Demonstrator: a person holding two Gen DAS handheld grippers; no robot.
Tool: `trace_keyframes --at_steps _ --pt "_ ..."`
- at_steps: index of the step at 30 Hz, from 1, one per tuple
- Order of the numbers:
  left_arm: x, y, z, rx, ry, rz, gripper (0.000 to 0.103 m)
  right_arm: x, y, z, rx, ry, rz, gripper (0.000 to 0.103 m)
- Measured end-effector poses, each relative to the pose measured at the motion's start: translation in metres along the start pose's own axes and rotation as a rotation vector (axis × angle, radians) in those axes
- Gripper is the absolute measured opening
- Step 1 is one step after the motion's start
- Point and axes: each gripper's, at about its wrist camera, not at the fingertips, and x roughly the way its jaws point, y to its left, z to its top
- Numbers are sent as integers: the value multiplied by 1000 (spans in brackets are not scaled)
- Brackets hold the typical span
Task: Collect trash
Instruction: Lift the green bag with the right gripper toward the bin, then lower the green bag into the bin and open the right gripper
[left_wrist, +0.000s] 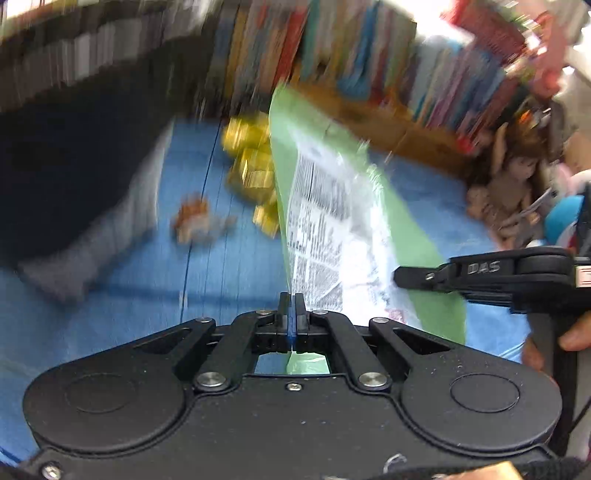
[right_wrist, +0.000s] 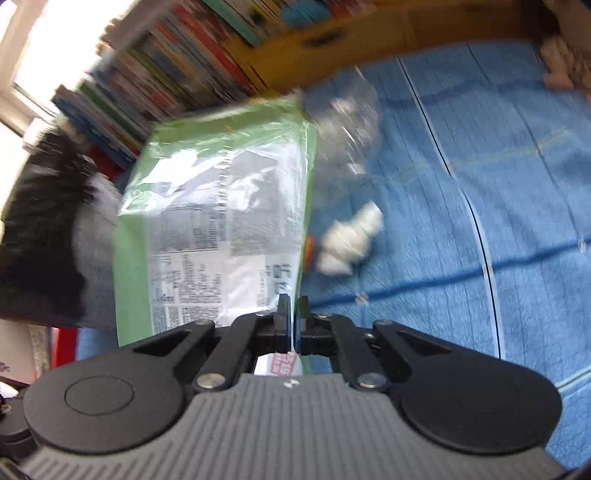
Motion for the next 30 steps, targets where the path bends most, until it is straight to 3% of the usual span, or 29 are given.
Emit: trace_keyframes --at_steps 4,10,15,22,30 --pt "-51 -19 29 53 -158 9 0 -39 26 18 -31 -102 67 5" --pt "-111 -21 72 38 -327 69 0 -82 80 56 -109 -215 187 4" --pt "-149 1 96 1 -399 161 0 -96 132 79 -216 -241 278 4" --pt "-141 72 113 -90 -311 316 1 -55 215 101 -382 -105 325 5" --pt "-111 143 124 -144 -139 399 3 21 299 114 -551 135 221 5"
